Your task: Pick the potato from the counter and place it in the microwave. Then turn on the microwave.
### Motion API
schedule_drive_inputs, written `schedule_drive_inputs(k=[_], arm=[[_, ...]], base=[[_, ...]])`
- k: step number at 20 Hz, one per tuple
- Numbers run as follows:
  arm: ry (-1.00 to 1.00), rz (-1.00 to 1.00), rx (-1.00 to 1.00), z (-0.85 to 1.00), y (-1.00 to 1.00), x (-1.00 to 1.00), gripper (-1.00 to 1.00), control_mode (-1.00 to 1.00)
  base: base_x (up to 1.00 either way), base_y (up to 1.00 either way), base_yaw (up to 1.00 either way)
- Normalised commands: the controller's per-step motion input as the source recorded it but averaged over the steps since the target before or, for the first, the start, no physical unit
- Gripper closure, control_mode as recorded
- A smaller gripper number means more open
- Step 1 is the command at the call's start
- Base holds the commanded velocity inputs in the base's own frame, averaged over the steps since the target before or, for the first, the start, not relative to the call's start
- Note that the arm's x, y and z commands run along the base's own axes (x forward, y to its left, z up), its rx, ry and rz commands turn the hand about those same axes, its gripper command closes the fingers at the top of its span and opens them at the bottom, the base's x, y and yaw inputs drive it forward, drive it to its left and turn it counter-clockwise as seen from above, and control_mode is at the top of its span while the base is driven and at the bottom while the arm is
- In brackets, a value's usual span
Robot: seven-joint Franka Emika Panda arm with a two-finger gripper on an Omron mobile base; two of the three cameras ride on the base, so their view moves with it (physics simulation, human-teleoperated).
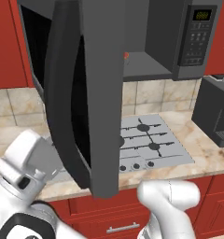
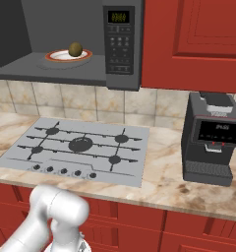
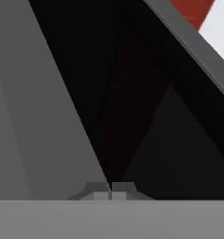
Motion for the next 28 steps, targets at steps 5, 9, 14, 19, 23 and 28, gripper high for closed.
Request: schedule_drive_inputs(k=[5, 9, 14, 19, 23, 28], arm=[[0.17, 0.00, -0.04, 0.18, -0.64, -0.31, 1.00, -1.00], [0.19, 0.00, -0.04, 0.33, -0.64, -0.09, 1.00, -1.00], [0.19, 0.00, 0.00, 0.45, -0.52, 0.00, 1.00, -1.00], [0.18, 0.01, 0.00, 0.41, -0.51, 0.00, 1.00, -1.00], [0.18, 0.08, 0.00, 0.27, -0.52, 0.04, 1.00, -1.00], [0.18, 0.11, 0.00, 0.10, -0.57, 0.23, 1.00, -1.00]], base=[[0.00, 0.00, 0.00], [0.00, 0.00, 0.00], [0.00, 0.00, 0.00], [0.00, 0.00, 0.00], [0.00, 0.00, 0.00], [0.00, 0.00, 0.00]])
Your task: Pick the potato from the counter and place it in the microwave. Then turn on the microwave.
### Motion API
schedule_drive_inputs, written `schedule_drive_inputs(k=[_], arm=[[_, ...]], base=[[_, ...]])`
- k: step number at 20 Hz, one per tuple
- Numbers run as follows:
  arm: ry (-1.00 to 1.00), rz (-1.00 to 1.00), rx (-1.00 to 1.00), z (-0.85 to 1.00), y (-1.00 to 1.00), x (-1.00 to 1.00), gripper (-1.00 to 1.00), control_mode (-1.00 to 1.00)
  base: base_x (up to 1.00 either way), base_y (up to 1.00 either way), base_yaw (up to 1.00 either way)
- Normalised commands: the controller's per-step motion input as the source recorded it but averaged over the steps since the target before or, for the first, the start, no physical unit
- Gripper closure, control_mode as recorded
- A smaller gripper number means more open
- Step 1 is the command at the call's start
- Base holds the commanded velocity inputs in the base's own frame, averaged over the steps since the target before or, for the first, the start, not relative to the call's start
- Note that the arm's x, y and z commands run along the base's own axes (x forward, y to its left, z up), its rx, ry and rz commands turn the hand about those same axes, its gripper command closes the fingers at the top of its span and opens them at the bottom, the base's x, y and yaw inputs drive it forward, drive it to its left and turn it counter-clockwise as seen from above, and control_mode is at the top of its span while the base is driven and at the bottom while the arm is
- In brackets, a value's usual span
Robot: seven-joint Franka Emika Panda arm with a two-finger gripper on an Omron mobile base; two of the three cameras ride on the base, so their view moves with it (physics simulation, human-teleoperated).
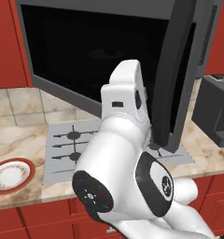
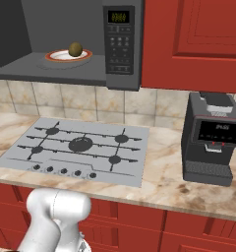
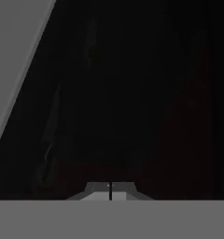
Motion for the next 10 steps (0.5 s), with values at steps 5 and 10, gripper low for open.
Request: schedule_drive_inputs(k=[5, 10], arm=[[0.14, 0.11, 0.00, 0.03, -0.62, 0.43, 1.00, -1.00], [0.10, 0.14, 0.00, 0.04, -0.62, 0.48, 1.00, -1.00]], base=[[0.00, 0.00, 0.00], [0.00, 0.00, 0.00]])
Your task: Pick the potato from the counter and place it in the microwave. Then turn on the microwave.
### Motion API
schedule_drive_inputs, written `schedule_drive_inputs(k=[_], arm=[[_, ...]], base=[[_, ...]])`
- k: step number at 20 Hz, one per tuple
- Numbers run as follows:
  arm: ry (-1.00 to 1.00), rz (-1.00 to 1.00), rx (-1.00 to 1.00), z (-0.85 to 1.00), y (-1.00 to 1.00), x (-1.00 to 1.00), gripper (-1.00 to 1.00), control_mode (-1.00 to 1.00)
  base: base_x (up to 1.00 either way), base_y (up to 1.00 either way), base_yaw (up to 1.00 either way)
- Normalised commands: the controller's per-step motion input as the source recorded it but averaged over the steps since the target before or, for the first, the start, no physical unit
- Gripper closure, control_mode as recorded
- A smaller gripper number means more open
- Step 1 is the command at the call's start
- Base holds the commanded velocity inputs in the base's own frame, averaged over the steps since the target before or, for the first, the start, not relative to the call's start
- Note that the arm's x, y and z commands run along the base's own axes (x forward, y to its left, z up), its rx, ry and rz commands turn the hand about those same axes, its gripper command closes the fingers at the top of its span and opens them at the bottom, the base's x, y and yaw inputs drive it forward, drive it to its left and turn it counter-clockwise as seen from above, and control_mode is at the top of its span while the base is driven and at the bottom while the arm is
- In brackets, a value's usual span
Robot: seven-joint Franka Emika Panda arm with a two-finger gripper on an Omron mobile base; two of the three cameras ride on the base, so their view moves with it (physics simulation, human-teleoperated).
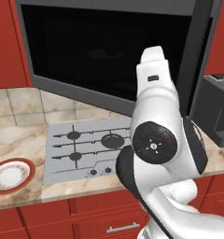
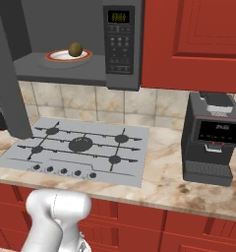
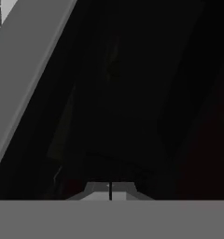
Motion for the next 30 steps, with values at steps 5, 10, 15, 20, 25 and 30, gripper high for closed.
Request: schedule_drive_inputs(k=[5, 10, 15, 20, 25, 30], arm=[[0.07, 0.15, 0.00, 0.04, -0.51, 0.60, 1.00, -1.00], [0.05, 0.17, 0.00, 0.05, -0.38, 0.65, 1.00, -1.00], [0.01, 0.16, 0.00, 0.02, -0.27, 0.67, 1.00, -1.00], [0.03, 0.11, 0.00, 0.00, -0.12, 0.54, 1.00, -1.00], [0.08, 0.07, 0.00, 0.04, -0.01, 0.48, 1.00, -1.00], [0.12, 0.03, 0.00, 0.17, 0.00, 0.45, 1.00, -1.00]], base=[[0.00, 0.00, 0.00], [0.00, 0.00, 0.00], [0.00, 0.00, 0.00], [0.00, 0.00, 0.00], [0.00, 0.00, 0.00], [0.00, 0.00, 0.00]])
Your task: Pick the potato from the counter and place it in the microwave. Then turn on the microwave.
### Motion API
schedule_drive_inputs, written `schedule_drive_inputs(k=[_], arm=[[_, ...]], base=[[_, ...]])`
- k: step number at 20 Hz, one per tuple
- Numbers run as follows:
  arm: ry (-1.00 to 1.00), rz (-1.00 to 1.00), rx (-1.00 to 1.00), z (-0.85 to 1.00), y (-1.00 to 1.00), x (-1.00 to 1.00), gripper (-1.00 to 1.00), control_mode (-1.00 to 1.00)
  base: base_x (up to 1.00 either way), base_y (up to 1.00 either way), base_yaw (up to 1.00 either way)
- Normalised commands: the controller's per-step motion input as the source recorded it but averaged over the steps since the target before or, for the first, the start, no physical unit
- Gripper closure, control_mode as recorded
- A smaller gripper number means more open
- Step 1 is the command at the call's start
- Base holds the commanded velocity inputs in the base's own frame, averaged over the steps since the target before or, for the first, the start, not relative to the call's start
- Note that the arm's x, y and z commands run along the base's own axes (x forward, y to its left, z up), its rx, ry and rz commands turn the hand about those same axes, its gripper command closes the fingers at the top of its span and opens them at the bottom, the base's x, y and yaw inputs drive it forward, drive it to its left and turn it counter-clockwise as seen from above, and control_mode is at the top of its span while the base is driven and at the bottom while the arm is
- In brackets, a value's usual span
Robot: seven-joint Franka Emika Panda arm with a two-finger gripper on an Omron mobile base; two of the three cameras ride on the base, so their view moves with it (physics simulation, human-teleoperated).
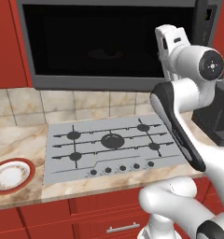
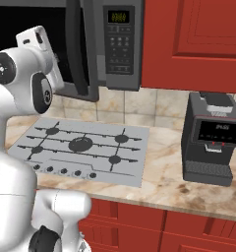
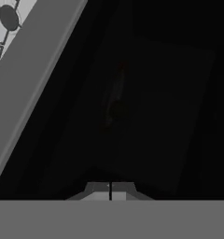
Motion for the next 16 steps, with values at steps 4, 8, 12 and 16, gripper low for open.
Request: schedule_drive_inputs(k=[4, 8, 12, 16], arm=[[0.15, 0.02, 0.00, 0.23, 0.00, 0.45, 1.00, -1.00], [0.15, 0.02, 0.00, 0.17, 0.00, 0.45, 1.00, -1.00], [0.13, 0.02, 0.00, 0.06, 0.00, 0.46, 1.00, -1.00], [0.11, 0.02, 0.00, 0.00, 0.00, 0.44, 1.00, -1.00]], base=[[0.00, 0.00, 0.00], [0.00, 0.00, 0.00], [0.00, 0.00, 0.00], [0.00, 0.00, 0.00]])
